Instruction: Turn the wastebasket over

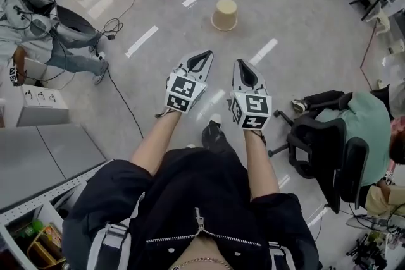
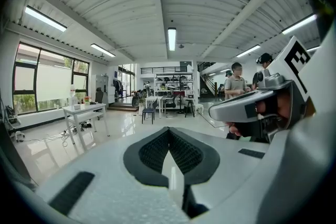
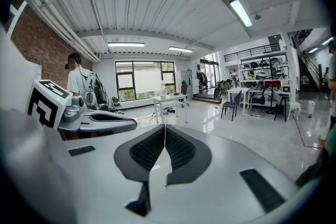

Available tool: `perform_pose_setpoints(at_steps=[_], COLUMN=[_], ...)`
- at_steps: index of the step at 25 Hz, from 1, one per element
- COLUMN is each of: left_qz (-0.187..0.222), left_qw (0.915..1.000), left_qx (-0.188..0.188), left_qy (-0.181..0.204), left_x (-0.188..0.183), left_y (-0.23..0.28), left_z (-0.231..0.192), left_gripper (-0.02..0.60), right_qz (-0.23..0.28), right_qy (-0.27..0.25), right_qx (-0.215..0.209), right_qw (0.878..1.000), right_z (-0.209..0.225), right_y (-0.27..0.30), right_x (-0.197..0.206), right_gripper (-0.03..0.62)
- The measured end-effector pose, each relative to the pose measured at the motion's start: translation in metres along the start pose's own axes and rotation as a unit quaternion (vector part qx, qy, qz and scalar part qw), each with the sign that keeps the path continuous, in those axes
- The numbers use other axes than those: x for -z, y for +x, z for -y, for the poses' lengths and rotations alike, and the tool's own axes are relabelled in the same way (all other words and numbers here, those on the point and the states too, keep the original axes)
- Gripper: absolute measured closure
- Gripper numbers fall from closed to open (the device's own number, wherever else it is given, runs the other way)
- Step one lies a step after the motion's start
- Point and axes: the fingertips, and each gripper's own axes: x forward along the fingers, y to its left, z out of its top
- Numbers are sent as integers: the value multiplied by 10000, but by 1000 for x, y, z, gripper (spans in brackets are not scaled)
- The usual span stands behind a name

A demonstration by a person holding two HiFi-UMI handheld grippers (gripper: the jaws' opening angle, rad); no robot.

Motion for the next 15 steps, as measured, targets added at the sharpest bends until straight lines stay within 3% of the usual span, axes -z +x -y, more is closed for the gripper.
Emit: perform_pose_setpoints(at_steps=[6, 15], left_qz=[-22, -51], left_qw=[9998, 9992], left_qx=[-188, -384], left_qy=[21, 3], left_x=[-13, -30], left_y=[55, 95], left_z=[-14, -34], left_gripper=[577, 577], right_qz=[-11, -89], right_qy=[-26, 54], right_qx=[-164, -382], right_qw=[9999, 9992], right_z=[47, 75], right_y=[40, 79], right_x=[-12, -21], right_gripper=[583, 583])
